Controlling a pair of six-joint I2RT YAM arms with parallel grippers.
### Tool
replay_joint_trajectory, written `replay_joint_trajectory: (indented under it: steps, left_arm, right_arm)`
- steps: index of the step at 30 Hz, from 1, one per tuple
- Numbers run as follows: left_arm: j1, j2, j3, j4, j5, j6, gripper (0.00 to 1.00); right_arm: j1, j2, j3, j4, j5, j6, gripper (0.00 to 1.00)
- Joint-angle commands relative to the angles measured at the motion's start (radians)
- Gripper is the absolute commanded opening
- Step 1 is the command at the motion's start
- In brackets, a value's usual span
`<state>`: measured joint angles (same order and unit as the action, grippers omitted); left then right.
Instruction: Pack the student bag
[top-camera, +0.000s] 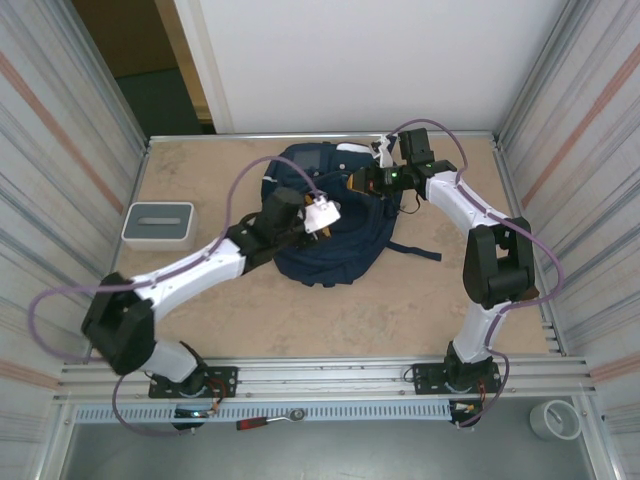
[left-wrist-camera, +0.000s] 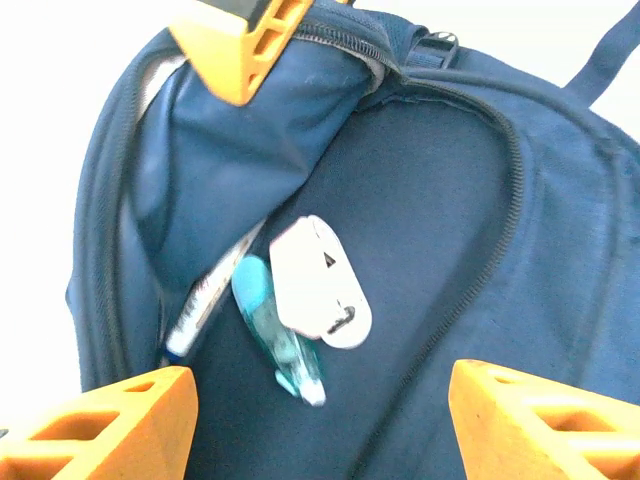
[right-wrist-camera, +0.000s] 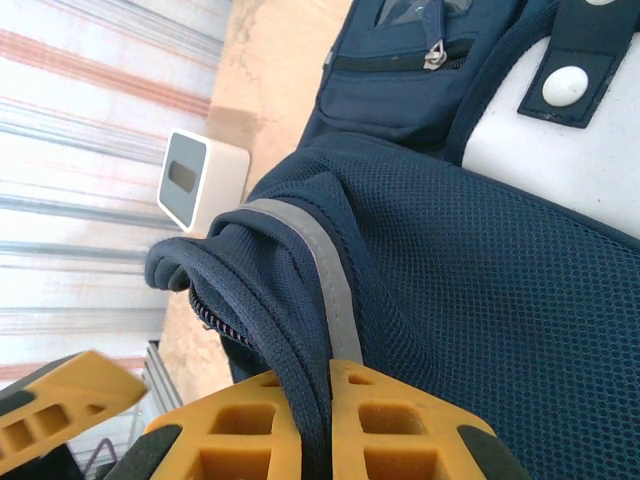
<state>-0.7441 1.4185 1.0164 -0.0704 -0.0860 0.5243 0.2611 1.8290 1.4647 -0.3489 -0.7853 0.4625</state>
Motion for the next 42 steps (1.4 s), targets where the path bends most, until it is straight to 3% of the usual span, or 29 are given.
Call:
replay_joint_trajectory:
  steps: [1, 4, 8, 11, 13, 19, 25, 30, 35, 38, 42]
  left_arm:
    - [0.032, -0.150, -0.096, 0.028, 0.062, -0.218, 0.69]
    - [0.098, -0.272, -0.166, 0.014, 0.079, -0.370, 0.71]
    - [0.238, -0.376, -0.194, -0.040, 0.092, -0.579, 0.78]
    - [0.332, -0.360, -0.178, -0.065, 0.164, -0.687, 0.83]
    - [0.353, -0.297, -0.136, -0.079, 0.185, -0.707, 0.83]
    - [0.351, 0.038, 0.125, -0.202, 0.212, -0.677, 0.81]
    - [0.314, 0.263, 0.246, -0.293, 0.176, -0.624, 0.77]
    - [0.298, 0.214, 0.058, -0.212, 0.146, -0.651, 0.77]
    - [0.266, 0.155, -0.029, -0.207, 0.130, -0.649, 0.78]
    - [0.290, 0.074, -0.090, -0.126, 0.161, -0.706, 0.79]
    - [0.375, 0.032, -0.137, 0.034, 0.301, -0.839, 0.81]
  right_arm:
    - [-0.008, -0.018, 0.014, -0.005, -0.009, -0.002, 0.00]
    - [0.015, -0.065, -0.042, -0.041, 0.032, -0.043, 0.07]
    - [0.045, -0.199, -0.234, -0.043, 0.143, -0.096, 0.34]
    - [0.040, -0.302, -0.326, -0.018, 0.197, -0.105, 0.55]
    - [0.037, -0.346, -0.355, 0.024, 0.202, -0.101, 0.60]
    - [0.075, -0.313, -0.360, 0.184, 0.202, -0.009, 0.56]
    - [0.181, -0.175, -0.275, 0.074, 0.312, -0.058, 0.38]
    - [0.170, -0.209, -0.396, 0.069, 0.379, -0.072, 0.31]
    - [0.108, -0.293, -0.448, 0.071, 0.382, -0.076, 0.31]
    - [0.067, -0.350, -0.489, 0.108, 0.402, -0.052, 0.40]
    - [0.028, -0.343, -0.522, 0.218, 0.400, 0.049, 0.53]
